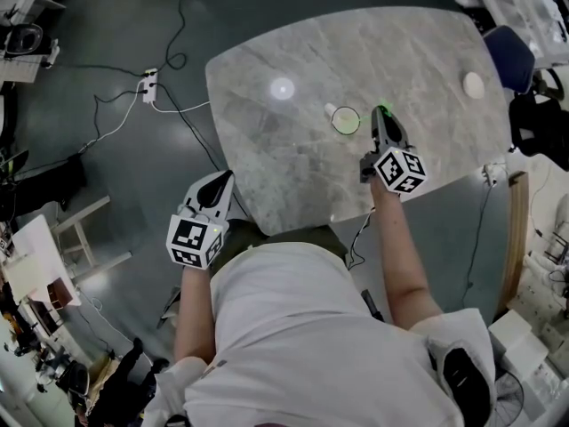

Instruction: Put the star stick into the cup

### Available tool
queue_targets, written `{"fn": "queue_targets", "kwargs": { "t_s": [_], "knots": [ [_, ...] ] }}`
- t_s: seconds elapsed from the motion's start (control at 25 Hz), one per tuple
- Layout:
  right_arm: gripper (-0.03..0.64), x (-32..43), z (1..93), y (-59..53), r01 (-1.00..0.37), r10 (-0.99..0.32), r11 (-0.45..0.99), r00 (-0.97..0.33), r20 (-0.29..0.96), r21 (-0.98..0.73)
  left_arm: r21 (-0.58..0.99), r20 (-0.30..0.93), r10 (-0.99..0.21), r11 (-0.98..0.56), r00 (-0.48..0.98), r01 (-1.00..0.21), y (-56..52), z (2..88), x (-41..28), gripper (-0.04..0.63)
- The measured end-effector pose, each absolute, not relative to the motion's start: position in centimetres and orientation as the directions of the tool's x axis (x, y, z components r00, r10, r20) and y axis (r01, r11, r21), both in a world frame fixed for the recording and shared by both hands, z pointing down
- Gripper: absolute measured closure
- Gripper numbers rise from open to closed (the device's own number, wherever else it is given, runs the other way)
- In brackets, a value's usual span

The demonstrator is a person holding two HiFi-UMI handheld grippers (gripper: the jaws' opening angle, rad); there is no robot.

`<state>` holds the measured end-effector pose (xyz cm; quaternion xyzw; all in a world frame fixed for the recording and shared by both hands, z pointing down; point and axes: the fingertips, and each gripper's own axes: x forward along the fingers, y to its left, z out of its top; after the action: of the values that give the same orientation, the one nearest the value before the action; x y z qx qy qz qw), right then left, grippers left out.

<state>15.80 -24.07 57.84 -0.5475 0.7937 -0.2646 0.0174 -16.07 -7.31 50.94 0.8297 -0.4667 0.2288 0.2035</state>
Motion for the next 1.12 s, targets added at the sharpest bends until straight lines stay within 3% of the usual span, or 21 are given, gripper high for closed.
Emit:
{"fn": "queue_targets", "kwargs": {
  "t_s": [0.44, 1.12],
  "knots": [
    [0.586, 17.7, 60.3, -23.7, -0.85, -0.883, 0.164, -0.353, 0.31, -0.501, 0.12, 0.561, -0.685, -0.488, 0.465, -0.865, -6.7, 50.7, -15.9, 0.595],
    [0.462, 17.2, 61.1, -21.3, -0.828, -0.855, 0.145, -0.381, 0.352, -0.542, 0.129, 0.534, -0.683, -0.517, 0.498, -0.847, -5.6, 50.6, -15.7, 0.594]
  ]
}}
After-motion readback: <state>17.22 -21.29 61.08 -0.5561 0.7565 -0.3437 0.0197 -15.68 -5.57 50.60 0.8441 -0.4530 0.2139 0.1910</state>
